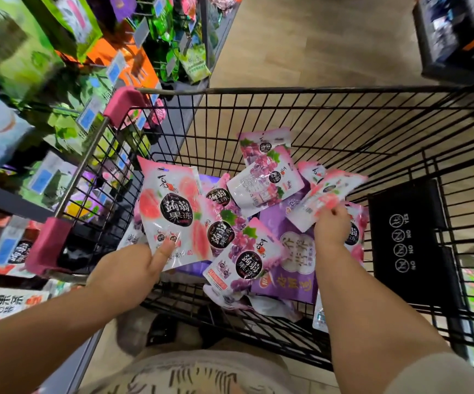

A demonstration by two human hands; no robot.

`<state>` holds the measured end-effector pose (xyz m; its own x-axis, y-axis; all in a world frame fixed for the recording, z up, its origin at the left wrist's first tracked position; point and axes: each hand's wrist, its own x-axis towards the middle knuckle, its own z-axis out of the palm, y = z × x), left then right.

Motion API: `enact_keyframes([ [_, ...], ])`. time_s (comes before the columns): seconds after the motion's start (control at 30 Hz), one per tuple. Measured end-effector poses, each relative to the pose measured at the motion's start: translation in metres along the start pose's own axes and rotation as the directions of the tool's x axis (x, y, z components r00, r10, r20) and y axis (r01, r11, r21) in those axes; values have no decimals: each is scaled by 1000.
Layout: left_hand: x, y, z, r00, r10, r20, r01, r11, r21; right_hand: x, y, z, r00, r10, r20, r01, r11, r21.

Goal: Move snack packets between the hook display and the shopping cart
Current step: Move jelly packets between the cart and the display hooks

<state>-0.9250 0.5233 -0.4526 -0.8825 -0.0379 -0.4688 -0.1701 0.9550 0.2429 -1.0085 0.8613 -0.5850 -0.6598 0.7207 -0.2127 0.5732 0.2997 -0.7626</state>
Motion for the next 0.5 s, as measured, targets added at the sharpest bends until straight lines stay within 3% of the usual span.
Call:
enact_keyframes([
  [0.1, 0, -3, 1, 1000, -6, 2, 6, 1000, 8, -4, -17, -10, 949, -307, 68, 315, 925, -211],
  [0.17, 2, -4, 2, 1000, 8, 4, -8, 1000, 21, -6, -20, -15, 902, -379, 206, 431, 812, -392],
  [0.3, 2, -6, 4, 1000, 15, -1, -15, 1000, 11, -15, -13, -10, 775, -276, 569, 587, 648, -485],
  [0.37, 2, -7, 4, 1000, 23, -14, -23, 1000, 12, -23, -9, 2, 694, -207, 690, 624, 651, -433],
  [0.5, 2, -8, 4, 999, 37, -5, -36, 999, 29, -41, -9, 22, 615, -63, 786, 582, 709, -398],
])
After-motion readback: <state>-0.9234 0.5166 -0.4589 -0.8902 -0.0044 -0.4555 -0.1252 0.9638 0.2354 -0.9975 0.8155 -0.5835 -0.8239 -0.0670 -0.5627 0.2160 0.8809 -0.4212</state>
